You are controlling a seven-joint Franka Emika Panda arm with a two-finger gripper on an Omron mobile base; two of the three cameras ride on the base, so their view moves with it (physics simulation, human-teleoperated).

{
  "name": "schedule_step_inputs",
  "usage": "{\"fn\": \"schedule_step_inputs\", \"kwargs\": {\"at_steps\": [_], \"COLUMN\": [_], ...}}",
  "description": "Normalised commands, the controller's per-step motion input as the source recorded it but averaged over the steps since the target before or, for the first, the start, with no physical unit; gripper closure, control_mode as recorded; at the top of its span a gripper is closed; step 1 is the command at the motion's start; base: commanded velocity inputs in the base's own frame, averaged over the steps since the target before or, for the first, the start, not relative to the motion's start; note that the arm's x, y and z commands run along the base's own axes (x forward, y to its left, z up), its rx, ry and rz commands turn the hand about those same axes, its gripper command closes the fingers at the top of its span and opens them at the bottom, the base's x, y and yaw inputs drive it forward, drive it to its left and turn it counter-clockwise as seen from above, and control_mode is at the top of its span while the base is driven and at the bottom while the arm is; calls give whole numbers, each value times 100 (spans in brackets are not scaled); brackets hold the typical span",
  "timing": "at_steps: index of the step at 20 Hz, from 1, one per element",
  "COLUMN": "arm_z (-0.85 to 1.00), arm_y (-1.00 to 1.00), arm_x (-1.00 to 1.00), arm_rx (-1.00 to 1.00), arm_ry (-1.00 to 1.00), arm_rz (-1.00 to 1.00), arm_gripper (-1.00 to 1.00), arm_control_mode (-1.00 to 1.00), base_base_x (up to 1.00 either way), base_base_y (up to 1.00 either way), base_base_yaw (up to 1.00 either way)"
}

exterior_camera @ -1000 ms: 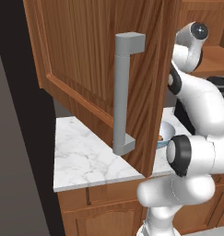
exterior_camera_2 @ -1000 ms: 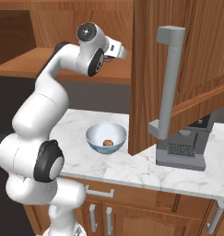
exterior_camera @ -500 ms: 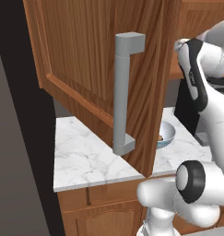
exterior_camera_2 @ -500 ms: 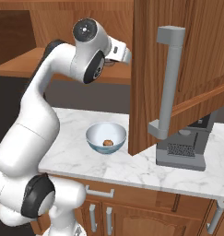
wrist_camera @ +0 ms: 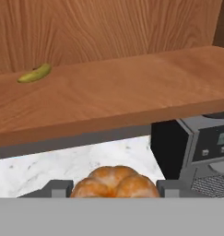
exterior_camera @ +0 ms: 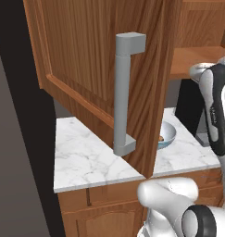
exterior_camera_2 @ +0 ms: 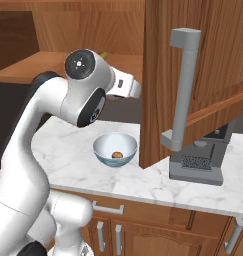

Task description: Open the cabinet. Pick the tangerine and tangerine from the cabinet and place them into the bowl. Then close the cabinet.

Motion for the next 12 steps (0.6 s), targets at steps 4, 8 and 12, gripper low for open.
{"fn": "schedule_step_inputs", "kwargs": {"at_steps": [4,8,12], "arm_z": [-74,-68,-57], "arm_y": [0,3,9], "arm_x": [-100,-84,-47], "arm_rx": [-7,-5,-4], "arm_ry": [0,11,20], "arm_rz": [0,0,0], "arm_gripper": [100,100,100], "arm_control_mode": [-100,-100,-100], "base_base_x": [0,0,0], "base_base_y": [0,0,0], "base_base_yaw": [0,0,0]}}
